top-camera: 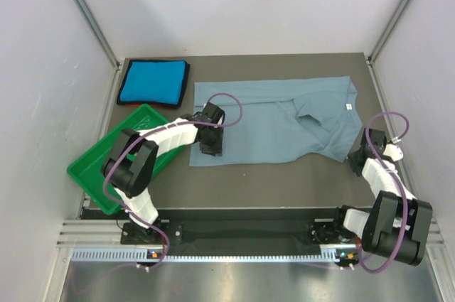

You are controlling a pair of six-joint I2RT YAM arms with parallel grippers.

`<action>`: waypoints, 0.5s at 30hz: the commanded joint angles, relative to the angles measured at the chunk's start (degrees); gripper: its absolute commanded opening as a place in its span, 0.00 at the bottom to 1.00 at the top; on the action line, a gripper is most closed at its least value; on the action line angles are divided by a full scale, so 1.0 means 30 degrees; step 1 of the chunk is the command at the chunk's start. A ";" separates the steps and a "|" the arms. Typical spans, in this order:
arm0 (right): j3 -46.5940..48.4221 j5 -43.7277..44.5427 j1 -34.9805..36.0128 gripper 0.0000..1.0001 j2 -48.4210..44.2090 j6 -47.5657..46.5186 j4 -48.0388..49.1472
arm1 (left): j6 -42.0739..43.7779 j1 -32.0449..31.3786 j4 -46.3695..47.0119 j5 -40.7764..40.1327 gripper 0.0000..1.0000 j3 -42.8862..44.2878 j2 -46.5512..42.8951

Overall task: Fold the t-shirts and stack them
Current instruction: Fold the tshirt

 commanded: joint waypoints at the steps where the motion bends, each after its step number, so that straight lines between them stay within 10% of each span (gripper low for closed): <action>1: 0.0817 0.1213 -0.0253 0.00 -0.0393 -0.1265 0.1060 | -0.0008 0.0108 -0.0256 -0.2839 0.34 -0.0131 -0.0046; 13: 0.1934 -0.0538 -0.0692 0.00 -0.1098 -0.2207 -0.0024 | -0.0125 0.0079 -0.0727 -0.1938 0.34 0.0748 -0.1564; 15: 0.1933 -0.1737 -0.0722 0.14 -0.0806 -0.1417 -0.0812 | -0.0009 -0.0096 -0.0463 -0.0737 0.35 0.0748 -0.2182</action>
